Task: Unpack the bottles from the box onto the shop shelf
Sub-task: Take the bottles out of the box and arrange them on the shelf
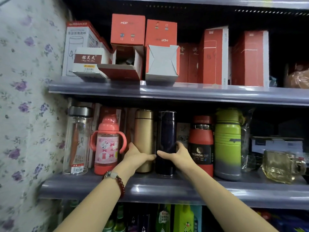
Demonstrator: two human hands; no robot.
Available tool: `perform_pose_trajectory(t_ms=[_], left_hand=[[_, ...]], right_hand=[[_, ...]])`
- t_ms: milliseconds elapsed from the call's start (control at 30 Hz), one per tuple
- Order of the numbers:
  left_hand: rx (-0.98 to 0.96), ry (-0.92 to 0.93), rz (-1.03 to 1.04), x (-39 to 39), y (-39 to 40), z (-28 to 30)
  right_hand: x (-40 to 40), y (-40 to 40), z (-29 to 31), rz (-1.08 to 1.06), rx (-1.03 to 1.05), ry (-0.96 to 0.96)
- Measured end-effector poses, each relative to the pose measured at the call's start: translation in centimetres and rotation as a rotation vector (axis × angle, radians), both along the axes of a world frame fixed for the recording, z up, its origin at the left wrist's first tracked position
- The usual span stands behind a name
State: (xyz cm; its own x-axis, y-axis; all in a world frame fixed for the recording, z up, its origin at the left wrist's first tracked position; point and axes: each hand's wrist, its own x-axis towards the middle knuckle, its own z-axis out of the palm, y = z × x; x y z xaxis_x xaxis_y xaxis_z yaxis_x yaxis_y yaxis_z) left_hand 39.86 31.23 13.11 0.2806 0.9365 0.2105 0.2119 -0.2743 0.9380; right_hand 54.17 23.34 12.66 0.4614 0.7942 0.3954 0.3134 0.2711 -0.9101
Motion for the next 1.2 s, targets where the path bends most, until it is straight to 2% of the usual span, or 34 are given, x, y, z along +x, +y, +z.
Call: perform_pose_trajectory(t_ms=[100,167,267,367,467,733,900,933,1067,1200], left_hand=[[0.070,0.049,0.141,0.5,-0.5,-0.1],[0.103,0.034,0.165,0.3,-0.4,-0.3],[0.116,-0.081,0.032,-0.6,0.0,-0.4],[0.021,-0.159,-0.153,-1.6,-0.5,-0.2],[-0.063,-0.178,-0.255,-2.0,-0.6,0.0],[-0.181,-0.303,-0.376,-2.6,-0.7,0.1],[-0.032,-0.237,-0.344,-2.6,-1.2,-0.5],[0.007,-0.206,-0.327,-2.6,-1.1,-0.6],[0.043,-0.155,-0.312,-2.7,-1.0,-0.7],[0.062,-0.145,-0.301,-2.7,-1.2,-0.7]], right_hand=[[-1.2,0.3,-0.1,-0.201,-0.059,-0.159],[-1.3,0.1,0.1,-0.225,-0.056,-0.177],[-0.3,-0.4,0.4,-0.162,-0.079,-0.128],[0.8,-0.8,0.5,-0.005,-0.085,-0.012],[1.2,-1.5,0.6,0.149,-0.054,0.079],[1.1,-2.3,-0.1,0.161,-0.019,0.051],[0.8,-2.1,-0.2,-0.070,-0.034,-0.227],[0.9,-2.1,-0.1,-0.051,-0.040,-0.223],[2.4,-2.9,0.3,0.253,-0.084,-0.040],[2.5,-2.8,-0.1,0.254,-0.072,-0.056]])
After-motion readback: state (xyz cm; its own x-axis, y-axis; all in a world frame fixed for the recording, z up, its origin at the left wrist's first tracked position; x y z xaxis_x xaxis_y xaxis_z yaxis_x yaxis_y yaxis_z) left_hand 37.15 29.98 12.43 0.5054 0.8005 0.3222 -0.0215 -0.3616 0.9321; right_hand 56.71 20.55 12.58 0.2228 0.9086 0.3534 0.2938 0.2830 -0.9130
